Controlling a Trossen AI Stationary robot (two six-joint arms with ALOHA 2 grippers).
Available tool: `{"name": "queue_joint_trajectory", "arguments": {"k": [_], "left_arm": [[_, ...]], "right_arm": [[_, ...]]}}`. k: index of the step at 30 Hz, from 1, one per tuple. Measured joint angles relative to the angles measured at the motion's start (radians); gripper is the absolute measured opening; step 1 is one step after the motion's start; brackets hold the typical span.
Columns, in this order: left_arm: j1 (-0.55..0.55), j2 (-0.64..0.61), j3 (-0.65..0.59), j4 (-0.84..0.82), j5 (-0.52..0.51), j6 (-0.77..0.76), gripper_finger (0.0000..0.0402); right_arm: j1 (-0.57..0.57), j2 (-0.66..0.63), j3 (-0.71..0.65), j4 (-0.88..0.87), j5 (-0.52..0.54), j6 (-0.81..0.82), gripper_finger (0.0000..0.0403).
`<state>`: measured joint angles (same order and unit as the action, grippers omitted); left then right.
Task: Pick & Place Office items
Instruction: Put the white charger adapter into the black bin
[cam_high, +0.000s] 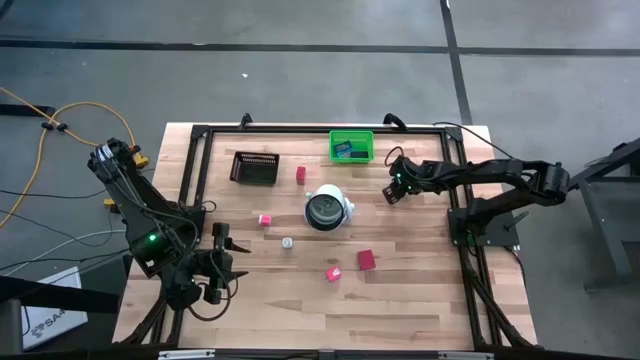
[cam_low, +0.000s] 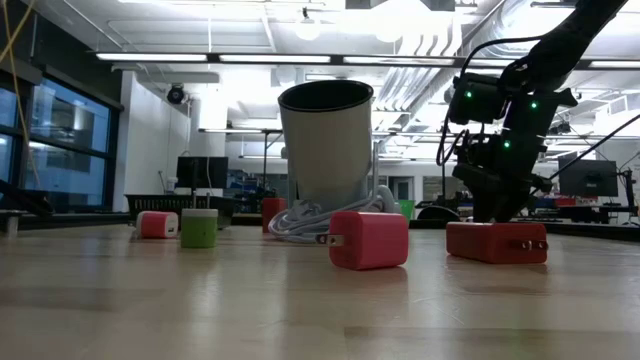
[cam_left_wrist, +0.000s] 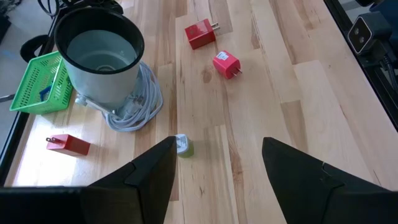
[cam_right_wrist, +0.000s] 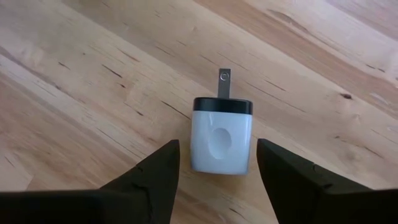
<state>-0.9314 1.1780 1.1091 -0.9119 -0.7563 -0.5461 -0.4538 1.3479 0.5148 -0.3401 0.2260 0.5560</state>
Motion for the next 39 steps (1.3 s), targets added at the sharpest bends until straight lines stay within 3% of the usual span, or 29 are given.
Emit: {"name": "queue_joint_trajectory", "arguments": {"k": [11,39], "left_arm": [[0.0,0.0,0.0,0.0,0.0,0.0,0.0227],[0.0,0.0,0.0,0.0,0.0,0.0,0.0227]], "right_arm": [[0.0,0.0,0.0,0.0,0.0,0.007,0.0131],[0.007,-0.025,0.0,-0.005,-0.024,-0.022,0.012]]}}
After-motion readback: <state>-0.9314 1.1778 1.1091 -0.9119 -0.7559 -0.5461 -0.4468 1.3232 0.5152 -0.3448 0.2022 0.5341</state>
